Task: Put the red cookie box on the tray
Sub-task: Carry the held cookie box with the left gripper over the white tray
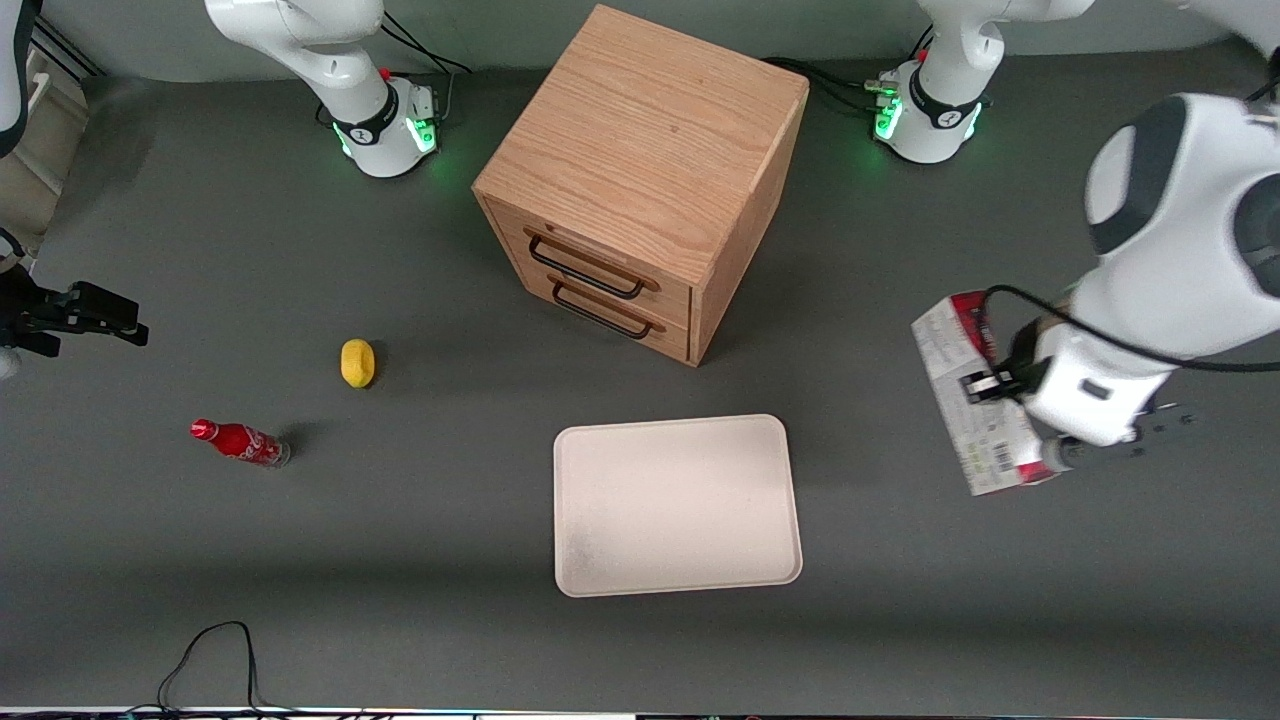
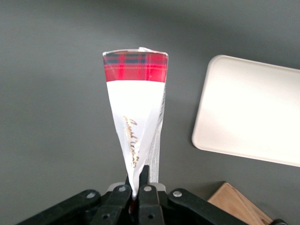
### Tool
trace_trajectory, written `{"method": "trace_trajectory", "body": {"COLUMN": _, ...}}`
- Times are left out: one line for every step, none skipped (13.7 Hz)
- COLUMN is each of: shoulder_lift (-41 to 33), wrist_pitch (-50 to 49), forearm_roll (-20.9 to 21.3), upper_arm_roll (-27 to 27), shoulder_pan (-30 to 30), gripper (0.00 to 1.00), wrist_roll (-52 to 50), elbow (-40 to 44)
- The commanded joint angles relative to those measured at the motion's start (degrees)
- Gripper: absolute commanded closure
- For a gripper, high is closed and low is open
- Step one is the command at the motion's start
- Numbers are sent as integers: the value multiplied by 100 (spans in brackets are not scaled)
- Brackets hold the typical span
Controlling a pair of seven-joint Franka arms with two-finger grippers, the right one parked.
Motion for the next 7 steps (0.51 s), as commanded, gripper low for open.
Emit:
{"method": "trace_trajectory", "body": {"shoulder_lift": 535, "wrist_pitch": -248, "forearm_roll": 40, "upper_arm_roll": 105, "shoulder_pan": -537, "gripper": 100, "wrist_roll": -344, "elbow": 831}}
{"method": "trace_trajectory", "body": {"shoulder_lift": 658, "wrist_pitch": -230, "forearm_roll": 40, "upper_arm_roll": 96, "shoulder_pan": -669, "gripper": 100, "wrist_roll": -346, "elbow": 963}}
{"method": "trace_trajectory", "body": {"shoulder_lift": 790, "wrist_pitch": -221, "forearm_roll": 40, "upper_arm_roll": 96, "shoulder_pan": -819, "gripper": 100, "wrist_roll": -337, "elbow": 1139}}
{"method": "trace_trajectory", "body": {"shoulder_lift": 931, "wrist_pitch": -169, "forearm_roll": 40, "upper_arm_roll": 104, "shoulder_pan": -959, "gripper": 100, "wrist_roll": -329, "elbow": 1314}}
{"method": "trace_trajectory", "body": {"shoulder_lift": 967, "wrist_pitch": -20, "forearm_roll": 49, "upper_arm_roll": 96, "shoulder_pan": -1091, "gripper": 100, "wrist_roll": -285, "elbow": 1342}}
{"method": "trace_trajectory", "body": {"shoulder_lift": 1046, "wrist_pitch": 120, "forearm_roll": 67, "upper_arm_roll": 104, "shoulder_pan": -1223, "gripper": 100, "wrist_roll": -285, "elbow": 1334}}
{"method": "trace_trajectory", "body": {"shoulder_lift": 1081, "wrist_pitch": 209, "forearm_roll": 102, "upper_arm_roll": 113, "shoulder_pan": -1329, "gripper": 100, "wrist_roll": -293, "elbow": 1299}}
